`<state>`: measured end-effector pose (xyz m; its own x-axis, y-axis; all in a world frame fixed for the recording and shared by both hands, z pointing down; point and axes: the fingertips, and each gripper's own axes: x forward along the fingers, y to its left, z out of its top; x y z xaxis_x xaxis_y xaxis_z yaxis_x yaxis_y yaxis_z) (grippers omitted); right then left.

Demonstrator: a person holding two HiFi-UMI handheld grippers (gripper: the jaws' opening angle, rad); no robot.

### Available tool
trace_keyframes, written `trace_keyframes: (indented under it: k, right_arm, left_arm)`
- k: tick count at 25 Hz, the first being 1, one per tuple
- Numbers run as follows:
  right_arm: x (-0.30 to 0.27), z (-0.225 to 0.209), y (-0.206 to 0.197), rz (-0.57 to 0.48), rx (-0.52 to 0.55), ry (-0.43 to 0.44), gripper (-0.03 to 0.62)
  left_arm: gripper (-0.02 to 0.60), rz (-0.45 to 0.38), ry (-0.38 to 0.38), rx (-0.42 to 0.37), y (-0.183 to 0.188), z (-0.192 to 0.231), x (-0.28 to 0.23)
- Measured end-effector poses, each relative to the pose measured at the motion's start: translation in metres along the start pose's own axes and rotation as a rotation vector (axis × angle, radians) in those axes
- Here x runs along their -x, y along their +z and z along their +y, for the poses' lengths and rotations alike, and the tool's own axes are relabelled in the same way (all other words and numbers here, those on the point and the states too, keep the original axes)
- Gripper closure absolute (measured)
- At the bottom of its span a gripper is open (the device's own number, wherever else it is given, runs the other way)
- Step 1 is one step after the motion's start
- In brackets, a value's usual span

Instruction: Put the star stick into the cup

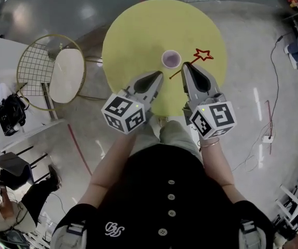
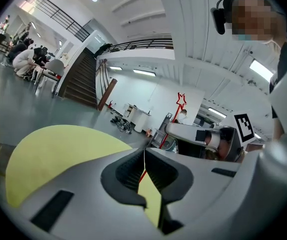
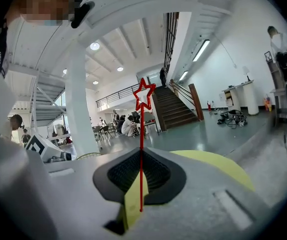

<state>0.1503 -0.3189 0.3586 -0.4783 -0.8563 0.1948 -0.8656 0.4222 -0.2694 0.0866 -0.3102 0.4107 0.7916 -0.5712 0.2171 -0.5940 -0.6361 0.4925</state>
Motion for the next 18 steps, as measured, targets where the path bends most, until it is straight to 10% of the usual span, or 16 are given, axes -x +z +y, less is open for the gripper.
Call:
trace_keyframes:
  k: [18]
  right_arm:
    - [-0.051,-0.045,-0.004,-0.032,-0.069,0.081,0.586]
  left_arm:
    - [0.566,-0.025,0.111,0.092,-0.006,0.045,-0.034]
